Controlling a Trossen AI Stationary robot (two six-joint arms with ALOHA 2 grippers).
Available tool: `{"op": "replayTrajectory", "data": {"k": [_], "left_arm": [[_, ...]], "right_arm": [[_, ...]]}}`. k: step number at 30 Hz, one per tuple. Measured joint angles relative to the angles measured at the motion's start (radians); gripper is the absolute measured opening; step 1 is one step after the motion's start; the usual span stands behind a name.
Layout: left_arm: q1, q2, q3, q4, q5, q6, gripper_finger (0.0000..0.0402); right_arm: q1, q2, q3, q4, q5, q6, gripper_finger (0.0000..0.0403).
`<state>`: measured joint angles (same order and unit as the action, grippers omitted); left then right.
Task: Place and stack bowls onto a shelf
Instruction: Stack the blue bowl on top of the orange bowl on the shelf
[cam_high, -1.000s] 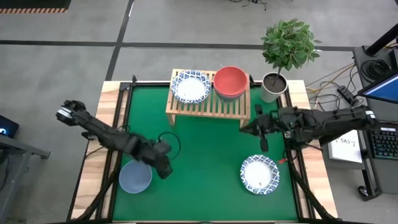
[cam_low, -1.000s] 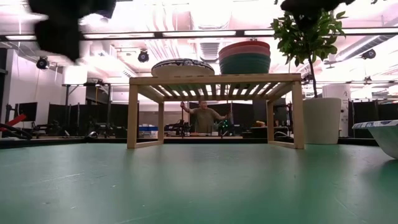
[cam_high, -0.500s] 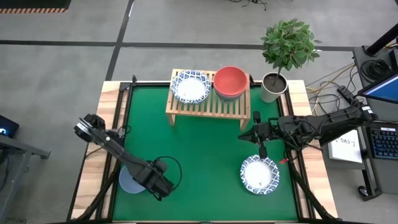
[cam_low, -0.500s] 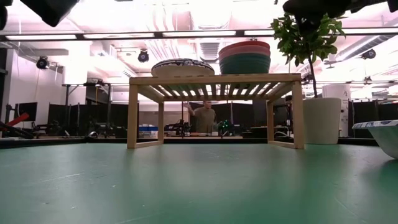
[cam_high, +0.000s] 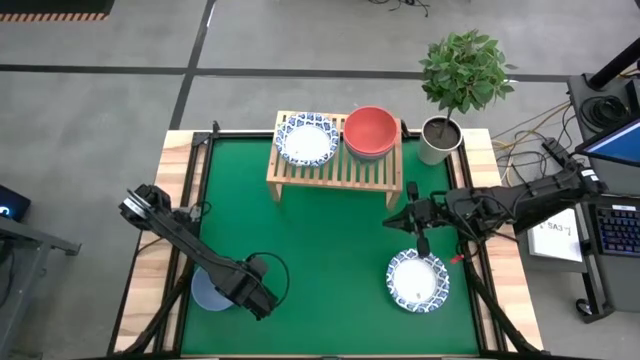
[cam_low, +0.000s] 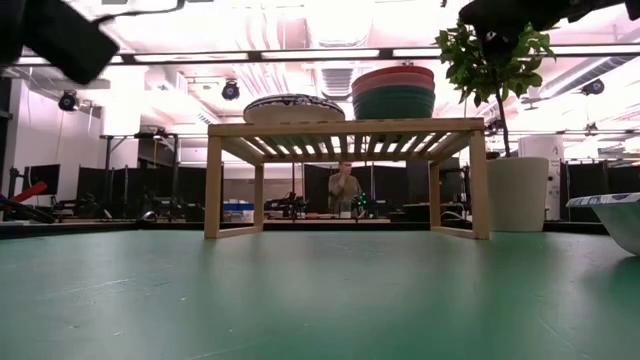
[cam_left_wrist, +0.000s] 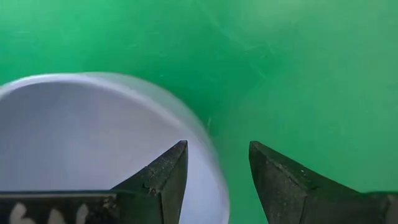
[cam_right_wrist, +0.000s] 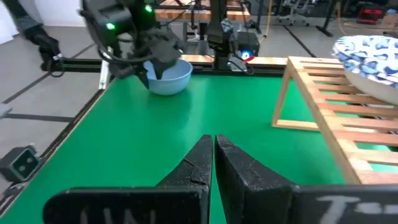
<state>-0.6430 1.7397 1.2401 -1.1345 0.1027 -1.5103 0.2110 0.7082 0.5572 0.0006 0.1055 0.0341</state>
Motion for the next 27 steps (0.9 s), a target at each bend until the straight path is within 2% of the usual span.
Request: {"op": "replayTrajectory", "data": {"k": [4,9,12,15,18,22,27], "left_arm": [[0.0,0.001,-0.057,0.063,0.004,0.009,0.0129],[0.002,0.0,-0.032,0.047,0.037,0.064,0.002],[0.004,0.0,0.034,0.012,0.037,0.148,0.0009],[0.004,0.003,0.132,-0.004,0.016,0.309,0.0002],[0.003,0.022,0.259,-0.017,-0.058,0.495,0.0001],[0.017,0.066,0.479,-0.043,-0.208,0.79,0.0001],[0.079,0.135,0.786,-0.037,-0.457,1.251,0.0]], "right_arm": [[0.04,0.0,-0.002,-0.003,0.0,0.0,0.0009],[0.11,0.0,-0.002,-0.01,0.0,-0.008,0.0009],[0.15,-0.001,-0.002,-0.014,0.0,-0.031,0.0009],[0.183,-0.002,-0.002,-0.026,0.0,-0.046,0.0009],[0.211,-0.012,-0.002,-0.063,0.0,-0.038,0.0009],[0.235,-0.044,-0.002,-0.127,0.0,-0.036,0.0009],[0.236,-0.102,-0.006,-0.153,0.001,-0.087,0.0009]]}}
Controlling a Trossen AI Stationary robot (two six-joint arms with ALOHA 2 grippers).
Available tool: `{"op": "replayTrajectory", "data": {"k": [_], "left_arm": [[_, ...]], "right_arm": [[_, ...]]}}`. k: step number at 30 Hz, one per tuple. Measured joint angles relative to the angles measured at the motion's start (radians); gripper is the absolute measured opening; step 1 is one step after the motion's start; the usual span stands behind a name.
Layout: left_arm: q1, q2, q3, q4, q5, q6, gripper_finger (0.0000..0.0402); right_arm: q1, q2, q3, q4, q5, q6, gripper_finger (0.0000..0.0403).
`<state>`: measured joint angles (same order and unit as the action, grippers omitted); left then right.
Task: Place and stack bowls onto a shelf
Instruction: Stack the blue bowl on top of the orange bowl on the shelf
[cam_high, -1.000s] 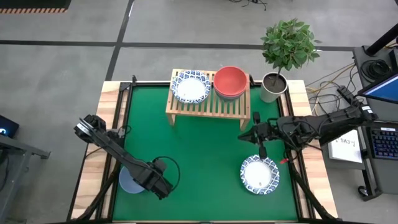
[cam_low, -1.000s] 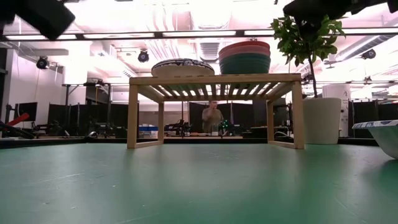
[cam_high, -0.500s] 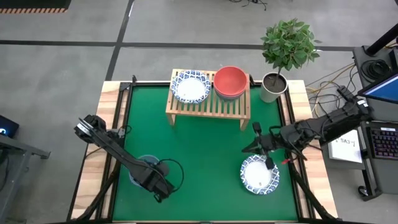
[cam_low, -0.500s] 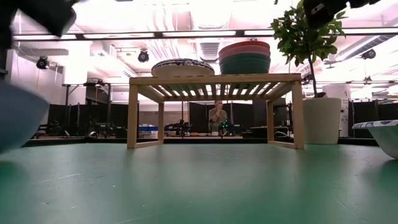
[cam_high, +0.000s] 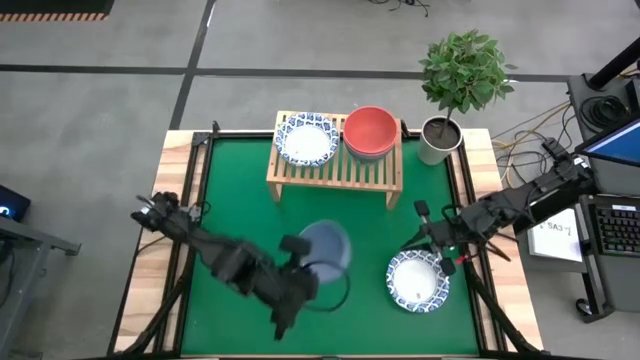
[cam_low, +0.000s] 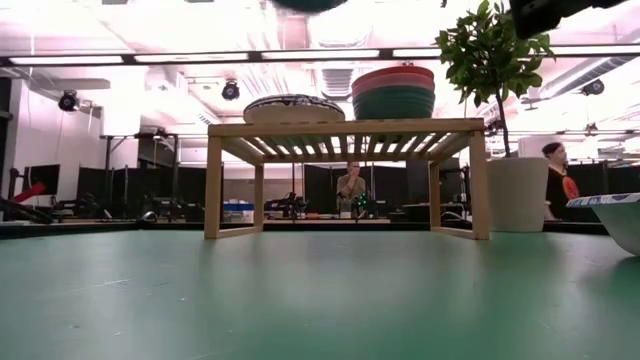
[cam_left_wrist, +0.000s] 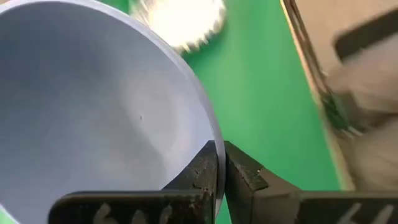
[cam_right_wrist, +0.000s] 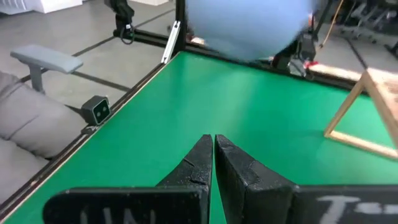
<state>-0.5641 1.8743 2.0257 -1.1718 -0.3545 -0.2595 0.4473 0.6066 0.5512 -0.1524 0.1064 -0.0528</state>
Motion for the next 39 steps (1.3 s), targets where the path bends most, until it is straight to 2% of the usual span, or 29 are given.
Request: {"op": "replayTrajectory", "data": {"k": [5,7,9,12,17,21,23,33,39], "left_arm": [[0.136,0.054,0.265,-0.024,-0.029,0.355,0.0],[0.206,0.072,0.335,-0.012,-0.03,0.474,0.0],[0.284,0.047,0.301,0.082,-0.033,0.585,0.0],[0.405,0.038,0.27,0.157,-0.001,0.667,0.0],[0.583,0.058,0.264,0.233,0.023,0.672,0.0],[0.676,0.088,0.265,0.272,0.138,0.666,0.0],[0.698,0.1,0.267,0.275,0.167,0.666,0.0],[0.724,0.144,0.27,0.316,0.153,0.666,0.0002],[0.738,0.145,0.27,0.329,0.134,0.662,0.0031]], "right_arm": [[0.0,-0.041,-0.019,0.0,-0.001,-0.065,0.0009],[0.0,-0.055,-0.028,-0.002,-0.001,-0.087,0.0009],[0.0,-0.069,-0.03,-0.012,-0.001,-0.09,0.0009],[0.0,-0.09,-0.031,-0.034,-0.001,-0.076,0.0009],[0.0,-0.119,-0.032,-0.075,0.0,-0.04,0.0009],[0.0,-0.125,-0.035,-0.078,0.0,-0.044,0.0009],[0.0,-0.126,-0.035,-0.078,0.0,-0.049,0.0009],[0.0,-0.127,-0.038,-0.079,0.0,-0.052,0.0009],[0.0,-0.127,-0.038,-0.076,0.0,-0.056,0.0009]]}}
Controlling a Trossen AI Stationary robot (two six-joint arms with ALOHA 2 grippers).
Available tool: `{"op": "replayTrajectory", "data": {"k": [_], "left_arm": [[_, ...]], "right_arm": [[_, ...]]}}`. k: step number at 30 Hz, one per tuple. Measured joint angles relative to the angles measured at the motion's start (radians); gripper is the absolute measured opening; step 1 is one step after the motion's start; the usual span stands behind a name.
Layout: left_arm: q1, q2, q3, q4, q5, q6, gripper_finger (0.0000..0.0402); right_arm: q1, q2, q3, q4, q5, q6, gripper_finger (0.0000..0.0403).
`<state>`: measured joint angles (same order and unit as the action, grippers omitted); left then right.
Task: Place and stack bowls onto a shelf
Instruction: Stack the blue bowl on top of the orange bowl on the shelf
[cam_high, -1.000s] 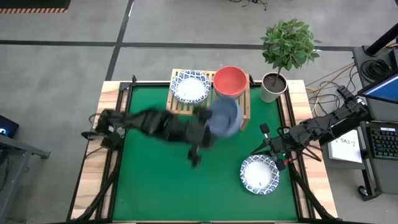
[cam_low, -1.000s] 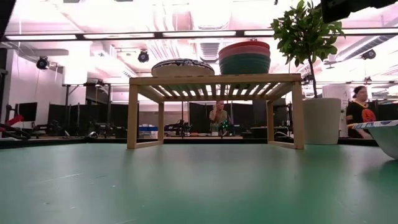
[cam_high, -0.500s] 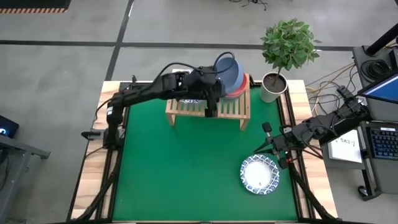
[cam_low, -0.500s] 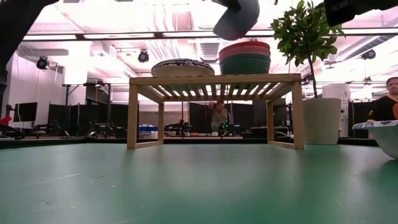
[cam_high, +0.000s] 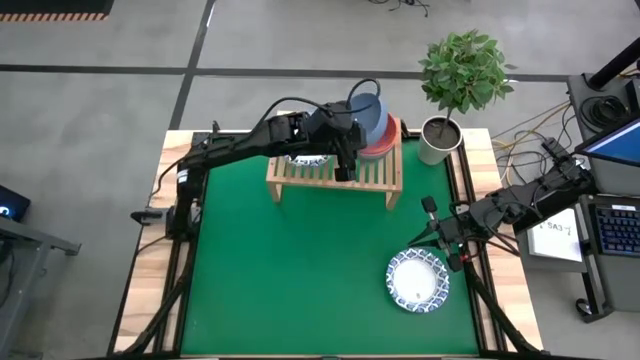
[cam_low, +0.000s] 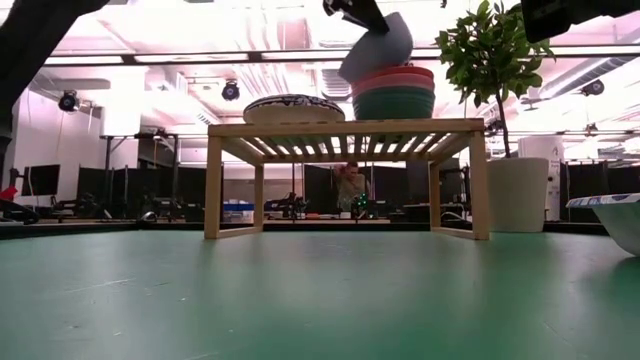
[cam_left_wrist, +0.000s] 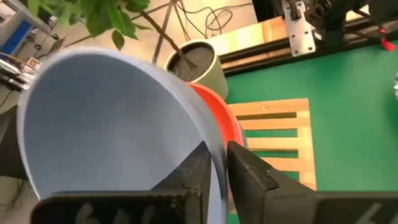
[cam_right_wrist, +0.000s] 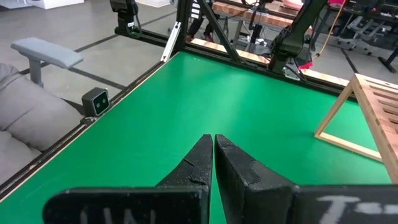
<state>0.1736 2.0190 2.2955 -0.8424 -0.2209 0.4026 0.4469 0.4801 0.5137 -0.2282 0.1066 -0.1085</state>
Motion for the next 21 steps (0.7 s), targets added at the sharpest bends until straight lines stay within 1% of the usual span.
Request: {"op": "replayTrajectory", "data": {"k": [11,13,17,21], "left_arm": [[0.01,0.0,0.0,0.065,-0.001,-0.021,0.0109],[0.007,-0.001,0.0,0.06,0.0,-0.046,0.0119],[-0.007,-0.004,0.0,0.002,0.01,-0.073,0.0129],[-0.006,-0.002,-0.022,0.027,0.0,-0.091,0.0124]], "right_arm": [[0.0,0.0,0.0,0.001,0.0,-0.009,0.0009],[0.0,0.0,0.0,0.001,0.0,-0.009,0.0009],[0.0,0.0,0.0,0.001,0.0,-0.014,0.0009],[0.0,0.0,0.0,0.002,0.0,-0.02,0.0009]]}}
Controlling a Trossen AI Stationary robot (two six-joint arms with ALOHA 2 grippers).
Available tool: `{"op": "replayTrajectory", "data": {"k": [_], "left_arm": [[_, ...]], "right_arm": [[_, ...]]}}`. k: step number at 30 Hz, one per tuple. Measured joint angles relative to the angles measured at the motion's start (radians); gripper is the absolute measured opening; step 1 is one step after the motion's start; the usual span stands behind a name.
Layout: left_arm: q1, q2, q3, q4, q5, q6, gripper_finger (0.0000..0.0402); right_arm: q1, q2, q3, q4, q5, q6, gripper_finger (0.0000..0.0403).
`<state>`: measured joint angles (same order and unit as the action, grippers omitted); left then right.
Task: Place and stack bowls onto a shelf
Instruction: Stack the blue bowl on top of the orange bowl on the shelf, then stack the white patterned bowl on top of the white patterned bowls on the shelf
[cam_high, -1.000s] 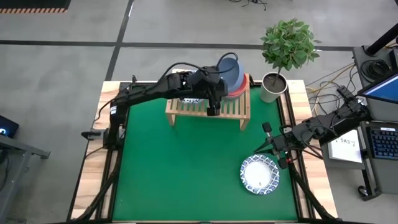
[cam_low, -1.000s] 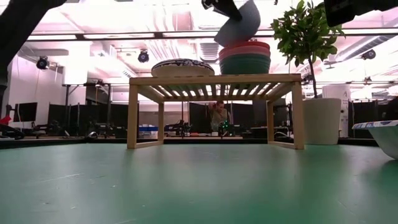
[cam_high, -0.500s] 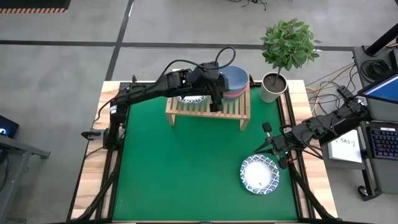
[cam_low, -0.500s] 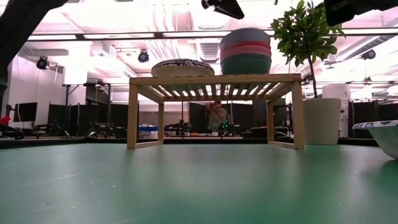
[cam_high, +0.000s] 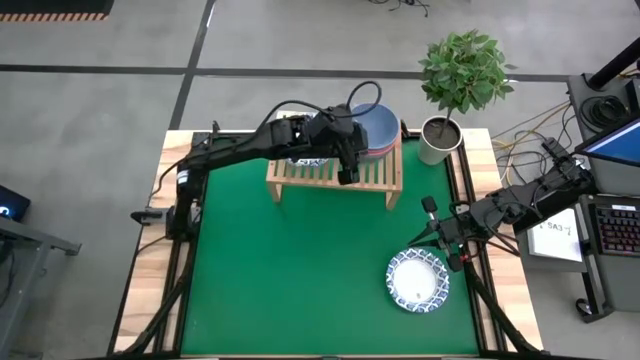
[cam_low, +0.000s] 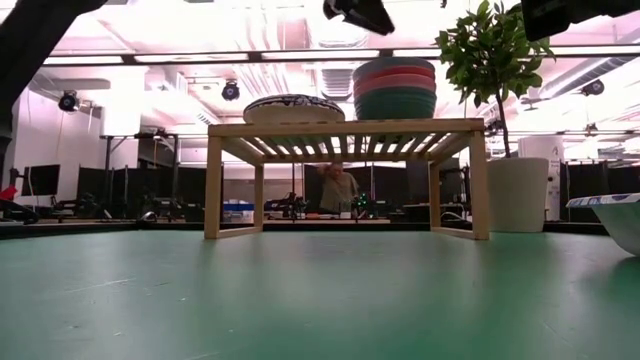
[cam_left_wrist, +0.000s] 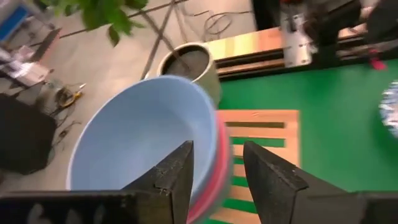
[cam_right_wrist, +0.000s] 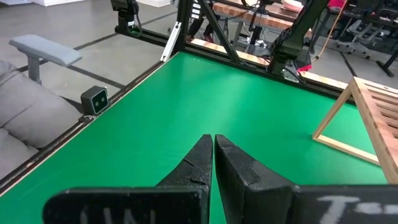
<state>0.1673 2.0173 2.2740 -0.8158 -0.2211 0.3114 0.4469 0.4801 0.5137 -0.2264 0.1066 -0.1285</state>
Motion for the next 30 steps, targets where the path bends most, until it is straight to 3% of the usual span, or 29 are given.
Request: {"op": "replayTrajectory", "data": {"k": [4,16,24,30], "left_arm": [[0.03,0.02,-0.009,0.002,-0.111,-0.006,0.011],[0.045,0.037,-0.01,-0.011,-0.11,-0.064,0.0084],[-0.109,-0.06,-0.01,-0.129,-0.109,-0.115,0.0084],[-0.278,-0.136,-0.05,-0.253,-0.11,-0.151,0.0084]], "right_arm": [[0.0,0.0,0.0,0.006,0.0,0.001,0.0009],[0.0,0.0,0.0,0.012,0.0,-0.003,0.0009],[0.0,0.033,-0.006,0.11,0.024,0.158,0.0009],[0.0,0.191,-0.016,0.211,0.058,0.336,0.0009]]}}
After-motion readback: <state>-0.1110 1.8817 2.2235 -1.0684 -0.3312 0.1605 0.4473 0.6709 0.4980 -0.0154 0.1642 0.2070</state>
